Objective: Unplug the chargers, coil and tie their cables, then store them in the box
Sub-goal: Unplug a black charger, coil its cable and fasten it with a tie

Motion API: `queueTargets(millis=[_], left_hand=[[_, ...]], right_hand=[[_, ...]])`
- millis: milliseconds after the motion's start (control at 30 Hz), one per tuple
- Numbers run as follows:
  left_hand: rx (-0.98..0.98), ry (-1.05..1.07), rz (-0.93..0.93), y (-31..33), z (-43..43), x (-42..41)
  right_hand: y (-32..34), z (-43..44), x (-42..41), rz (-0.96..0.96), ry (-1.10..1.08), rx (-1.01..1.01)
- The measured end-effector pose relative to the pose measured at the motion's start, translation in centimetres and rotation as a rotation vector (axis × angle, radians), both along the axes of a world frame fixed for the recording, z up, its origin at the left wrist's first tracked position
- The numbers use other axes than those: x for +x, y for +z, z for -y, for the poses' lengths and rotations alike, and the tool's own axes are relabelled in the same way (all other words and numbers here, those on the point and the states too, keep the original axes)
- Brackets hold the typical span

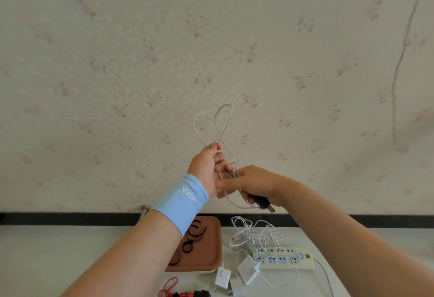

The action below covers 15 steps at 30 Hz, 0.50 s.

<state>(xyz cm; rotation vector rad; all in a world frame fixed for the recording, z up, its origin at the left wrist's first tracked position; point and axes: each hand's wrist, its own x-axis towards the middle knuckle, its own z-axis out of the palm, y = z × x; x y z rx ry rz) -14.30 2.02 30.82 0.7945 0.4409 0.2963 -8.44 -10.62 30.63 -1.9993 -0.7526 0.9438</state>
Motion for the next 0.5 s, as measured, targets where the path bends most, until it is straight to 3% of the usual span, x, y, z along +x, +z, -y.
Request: queueTargets(millis=[100, 267, 367, 500], left_hand=[[-0.181, -0.002, 0.003, 0.3, -0.2, 0.1], [-0.233, 0.015, -0.021, 0.2, -0.8, 0.4], [-0.272, 0.139, -0.001, 0.5, -2.5, 0.8], [-0.178, 0.155, -0.034, 1.2, -3.2, 0.3]], right_hand=[[0.9, 0.1, -0.1, 0.054, 0.121, -0.115], [0.9, 0.3, 0.4, 0.245, 0.215, -0.248], [0.2, 0.2, 0.2, 0.209, 0.26, -0.135], [0.4, 0.2, 0.6, 0.205, 0.107, 0.041]])
